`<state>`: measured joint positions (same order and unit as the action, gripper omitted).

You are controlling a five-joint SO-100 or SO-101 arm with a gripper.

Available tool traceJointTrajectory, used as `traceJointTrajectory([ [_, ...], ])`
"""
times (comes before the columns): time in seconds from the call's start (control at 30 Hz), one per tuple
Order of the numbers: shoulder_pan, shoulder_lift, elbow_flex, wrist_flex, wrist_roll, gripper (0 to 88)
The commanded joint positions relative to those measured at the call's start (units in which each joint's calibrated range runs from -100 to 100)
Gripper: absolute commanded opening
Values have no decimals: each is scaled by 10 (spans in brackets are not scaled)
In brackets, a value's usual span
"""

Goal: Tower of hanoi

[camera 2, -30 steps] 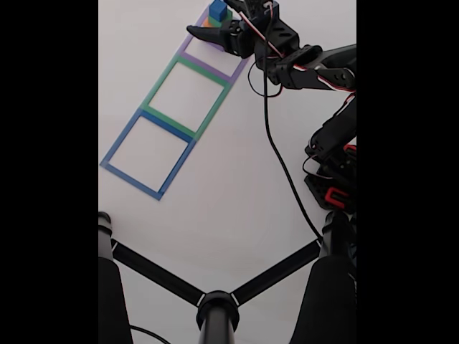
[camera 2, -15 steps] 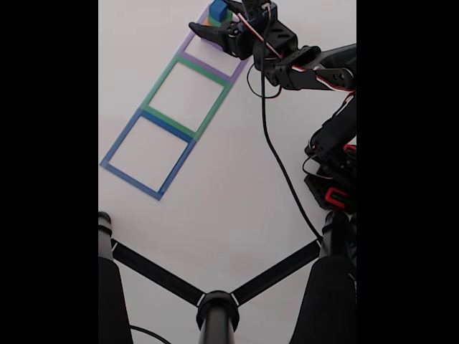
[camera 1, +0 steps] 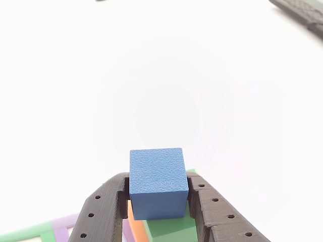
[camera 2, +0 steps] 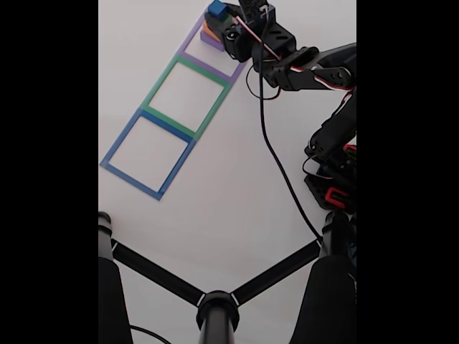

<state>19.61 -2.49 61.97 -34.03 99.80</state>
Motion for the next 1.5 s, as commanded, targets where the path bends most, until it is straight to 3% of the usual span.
traceJointTrajectory([
  [0.0,-10,-16,-12,-11,2,28],
  [0.23,-20,-54,-12,22,2,14],
  [0.4,-32,-155,-17,146,2,13],
  [0.6,-39,-326,-94,470,2,11],
  [0.8,-51,-403,-278,810,2,11],
  [1.0,-75,-400,-469,1031,2,11],
  [1.23,-102,-411,-569,1152,2,10],
  [1.47,-118,-454,-554,1152,2,10],
])
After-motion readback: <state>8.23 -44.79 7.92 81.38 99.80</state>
